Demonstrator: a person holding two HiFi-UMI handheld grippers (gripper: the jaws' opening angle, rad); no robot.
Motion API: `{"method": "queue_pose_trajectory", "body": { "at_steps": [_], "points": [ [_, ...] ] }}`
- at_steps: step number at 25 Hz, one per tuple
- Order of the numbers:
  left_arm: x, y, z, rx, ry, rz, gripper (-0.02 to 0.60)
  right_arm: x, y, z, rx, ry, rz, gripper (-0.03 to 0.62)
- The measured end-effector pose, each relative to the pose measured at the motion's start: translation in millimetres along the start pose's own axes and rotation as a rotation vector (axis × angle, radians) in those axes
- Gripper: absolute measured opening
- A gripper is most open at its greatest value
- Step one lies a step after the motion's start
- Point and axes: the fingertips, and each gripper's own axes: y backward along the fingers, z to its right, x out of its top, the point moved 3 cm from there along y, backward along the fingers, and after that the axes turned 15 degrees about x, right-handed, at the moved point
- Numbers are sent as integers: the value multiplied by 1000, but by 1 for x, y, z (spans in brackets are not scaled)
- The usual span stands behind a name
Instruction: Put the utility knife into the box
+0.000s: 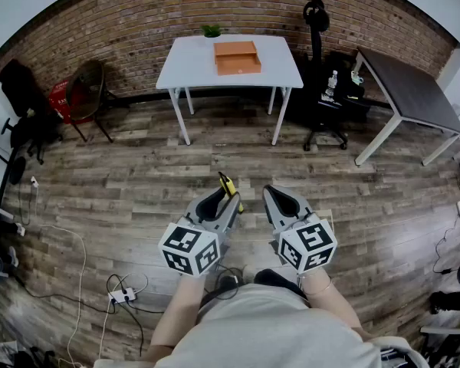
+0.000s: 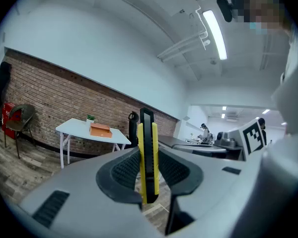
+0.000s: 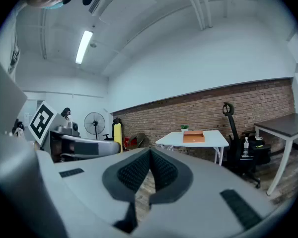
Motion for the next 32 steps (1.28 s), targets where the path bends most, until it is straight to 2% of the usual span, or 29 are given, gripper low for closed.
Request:
{"method": "queue_pose_trajectory", "body": {
  "at_steps": [16, 22, 32],
  "points": [
    [-10, -6, 8, 12, -7, -25, 114, 0, 7, 12, 6, 15, -13, -2],
    [-12, -21, 15, 22, 5, -24, 114, 1, 8, 22, 49, -8, 13, -2],
    [-27, -53, 28, 32, 16, -37, 114, -26, 9, 48, 96, -84, 17, -2]
  ]
}}
